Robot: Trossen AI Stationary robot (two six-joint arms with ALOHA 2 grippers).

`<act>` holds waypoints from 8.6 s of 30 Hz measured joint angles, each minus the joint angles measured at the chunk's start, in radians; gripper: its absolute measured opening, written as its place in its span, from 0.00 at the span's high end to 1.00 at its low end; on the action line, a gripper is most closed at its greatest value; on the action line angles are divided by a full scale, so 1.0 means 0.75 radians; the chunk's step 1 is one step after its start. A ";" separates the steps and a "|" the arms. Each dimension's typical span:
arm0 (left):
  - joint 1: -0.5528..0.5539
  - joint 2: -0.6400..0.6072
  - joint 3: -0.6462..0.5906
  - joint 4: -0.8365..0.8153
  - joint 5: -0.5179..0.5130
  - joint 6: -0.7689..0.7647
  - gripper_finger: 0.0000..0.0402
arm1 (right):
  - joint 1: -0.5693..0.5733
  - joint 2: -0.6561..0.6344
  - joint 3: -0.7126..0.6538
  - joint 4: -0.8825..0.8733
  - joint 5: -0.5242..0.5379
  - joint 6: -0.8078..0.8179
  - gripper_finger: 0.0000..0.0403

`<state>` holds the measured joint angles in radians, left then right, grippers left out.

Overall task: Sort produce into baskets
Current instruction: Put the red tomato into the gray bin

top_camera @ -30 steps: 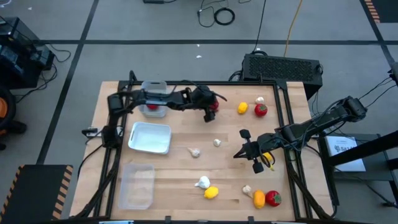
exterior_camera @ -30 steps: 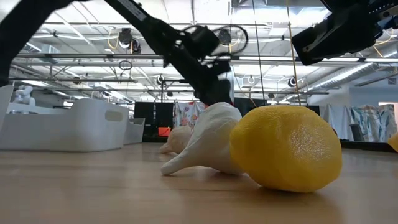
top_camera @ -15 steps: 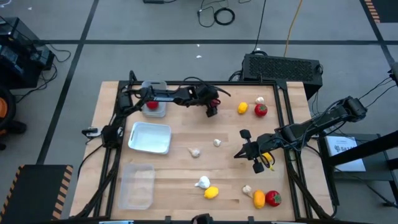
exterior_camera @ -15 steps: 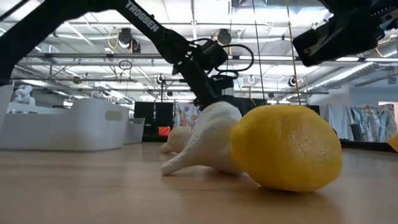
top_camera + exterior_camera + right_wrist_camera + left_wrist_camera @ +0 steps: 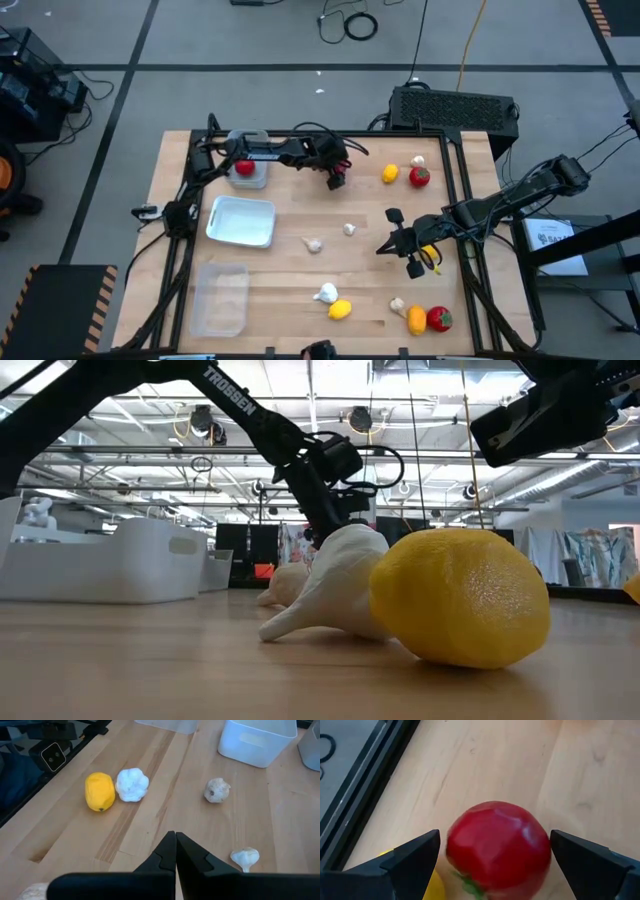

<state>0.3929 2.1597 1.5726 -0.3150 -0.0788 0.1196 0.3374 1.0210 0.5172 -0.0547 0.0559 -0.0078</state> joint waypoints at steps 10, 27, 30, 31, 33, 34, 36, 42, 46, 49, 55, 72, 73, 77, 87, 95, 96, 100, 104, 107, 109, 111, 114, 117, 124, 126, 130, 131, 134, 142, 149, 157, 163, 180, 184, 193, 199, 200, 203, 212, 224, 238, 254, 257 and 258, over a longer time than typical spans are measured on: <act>0.000 -0.001 0.000 -0.050 0.000 0.002 0.04 | 0.000 0.000 0.000 0.001 0.000 0.000 1.00; 0.001 -0.002 -0.001 -0.081 -0.024 0.025 0.22 | 0.000 0.000 0.000 0.003 0.000 0.004 1.00; -0.006 -0.018 -0.003 -0.091 -0.024 0.025 0.22 | 0.000 0.000 0.000 0.003 0.000 0.005 1.00; -0.009 -0.034 -0.005 -0.103 -0.025 0.026 0.23 | 0.000 0.000 0.000 0.003 0.000 0.005 1.00; -0.013 -0.084 -0.005 -0.104 -0.025 0.027 0.23 | 0.000 0.000 0.000 0.004 0.000 0.005 1.00; -0.015 -0.113 -0.004 -0.120 -0.026 0.027 0.23 | 0.000 0.000 0.000 0.004 0.000 0.005 1.00; -0.014 -0.185 -0.003 -0.156 -0.033 0.025 0.23 | 0.000 0.000 0.000 0.009 0.000 0.005 1.00; 0.006 -0.440 -0.001 -0.408 -0.053 -0.010 0.23 | 0.000 0.000 0.000 0.015 0.000 0.027 1.00; 0.033 -0.574 -0.001 -0.628 -0.139 -0.026 0.23 | 0.000 0.000 0.000 0.013 -0.002 0.031 1.00; 0.064 -0.641 -0.024 -0.729 -0.179 -0.079 0.23 | 0.000 0.000 0.000 0.016 -0.005 0.052 1.00; 0.175 -0.676 -0.113 -0.960 -0.295 -0.154 0.23 | 0.000 0.000 0.000 0.013 -0.006 0.070 1.00; 0.578 -0.675 -0.347 -1.023 -0.221 -0.328 0.16 | 0.000 0.000 0.000 0.012 -0.007 0.094 1.00; 0.584 -0.674 -0.347 -1.023 -0.224 -0.328 0.14 | 0.000 0.000 0.000 0.012 -0.007 0.094 1.00; 0.590 -0.675 -0.347 -1.008 -0.225 -0.326 0.09 | 0.000 0.000 0.000 0.012 -0.007 0.092 1.00; 0.590 -0.675 -0.347 -0.983 -0.225 -0.280 0.08 | 0.000 0.000 0.000 0.012 -0.007 0.090 1.00; 0.516 -0.675 -0.347 -0.886 -0.103 -0.242 0.08 | 0.000 0.000 0.000 0.012 -0.007 0.094 1.00; 0.495 -0.675 -0.347 -0.863 -0.083 -0.230 0.08 | 0.000 0.000 0.000 0.012 -0.006 0.095 1.00; 0.400 -0.675 -0.321 -0.808 -0.064 -0.210 0.08 | 0.000 0.000 0.000 0.012 -0.006 0.098 1.00; 0.282 -0.675 -0.284 -0.738 -0.044 -0.169 0.08 | 0.000 0.000 0.000 0.019 -0.006 0.104 1.00; 0.190 -0.675 -0.276 -0.614 0.041 -0.123 0.08 | 0.000 0.000 0.000 0.019 -0.006 0.125 1.00; 0.126 -0.674 -0.276 -0.528 0.091 -0.096 0.08 | 0.000 0.000 0.000 0.019 -0.006 0.139 1.00; 0.059 -0.664 -0.276 -0.421 0.131 -0.076 0.08 | 0.000 0.000 0.000 0.019 -0.005 0.164 1.00; -0.043 -0.656 -0.276 -0.290 0.195 -0.065 0.08 | 0.000 0.000 0.000 0.016 -0.006 0.224 1.00; -0.158 -0.640 -0.274 -0.158 0.213 -0.009 0.08 | 0.000 0.000 0.000 -0.011 -0.009 0.317 1.00; -0.372 -0.618 -0.276 0.010 0.204 0.064 0.08 | 0.000 0.001 0.173 -0.410 -0.012 0.502 1.00; -0.418 -0.607 -0.275 0.043 0.203 0.083 0.08 | 0.000 0.001 0.267 -0.599 0.014 0.522 1.00; -0.480 -0.602 -0.276 0.029 0.198 0.127 0.08 | -0.022 0.000 0.455 -0.985 0.295 0.552 1.00; -0.486 -0.604 -0.276 0.023 0.191 0.130 0.08 | -0.035 0.000 0.491 -1.078 0.400 0.558 1.00; -0.493 -0.605 -0.276 -0.023 0.178 0.131 0.08 | -0.117 0.000 0.588 -1.323 0.608 0.618 1.00; -0.440 -0.605 -0.276 -0.111 0.173 0.142 0.08 | -0.585 0.007 0.658 -1.519 0.449 0.496 0.95; -0.396 -0.605 -0.276 -0.136 0.174 0.143 0.08 | -1.003 0.120 0.656 -1.501 0.282 0.294 0.80; -0.384 -0.605 -0.276 -0.206 0.175 0.143 0.08 | -1.235 0.352 0.656 -1.468 0.306 0.169 0.65; -0.384 -0.605 -0.276 -0.227 0.175 0.170 0.08 | -1.276 0.490 0.655 -1.464 0.312 0.155 0.54; -0.383 -0.606 -0.276 -0.253 0.177 0.202 0.08 | -1.357 0.910 0.982 -1.889 0.397 0.096 0.22; -0.383 -0.607 -0.300 -0.238 0.177 0.200 0.08 | -1.381 0.878 1.010 -1.894 0.240 0.015 0.21; -0.357 -0.607 -0.361 -0.195 0.177 0.163 0.08 | -1.557 0.625 0.921 -1.660 0.022 -0.033 0.21; -0.359 -0.607 -0.361 -0.179 0.178 0.163 0.08 | -1.624 0.546 0.763 -1.485 0.022 -0.014 0.21; -0.359 -0.607 -0.361 -0.178 0.178 0.163 0.08 | -1.628 0.542 0.743 -1.463 0.021 -0.009 0.21; -0.358 -0.607 -0.361 -0.178 0.178 0.163 0.08 | -1.629 0.541 0.687 -1.424 0.021 -0.001 0.21; -0.358 -0.607 -0.361 -0.180 0.178 0.161 0.08 | -1.629 0.541 0.529 -1.199 -0.008 0.017 0.21; -0.358 -0.607 -0.361 -0.181 0.178 0.129 0.08 | -1.625 0.541 0.410 -1.075 -0.008 0.132 0.21; -0.358 -0.607 -0.361 -0.181 0.178 0.128 0.08 | -1.621 0.548 0.361 -1.037 -0.007 0.157 0.21; -0.359 -0.610 -0.360 -0.281 0.156 0.126 0.08 | -1.555 0.634 0.407 -1.118 -0.021 0.097 0.30; -0.358 -0.638 -0.360 -0.361 0.094 0.101 0.08 | -1.555 0.631 0.464 -1.195 -0.018 0.083 0.32; -0.358 -0.655 -0.360 -0.402 0.079 0.093 0.08 | -1.552 0.631 0.485 -1.220 -0.019 0.079 0.32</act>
<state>0.1247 1.6681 1.3029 -0.6168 -0.0198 0.1893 -0.8266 1.4940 0.8810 -0.9696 0.0419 0.0515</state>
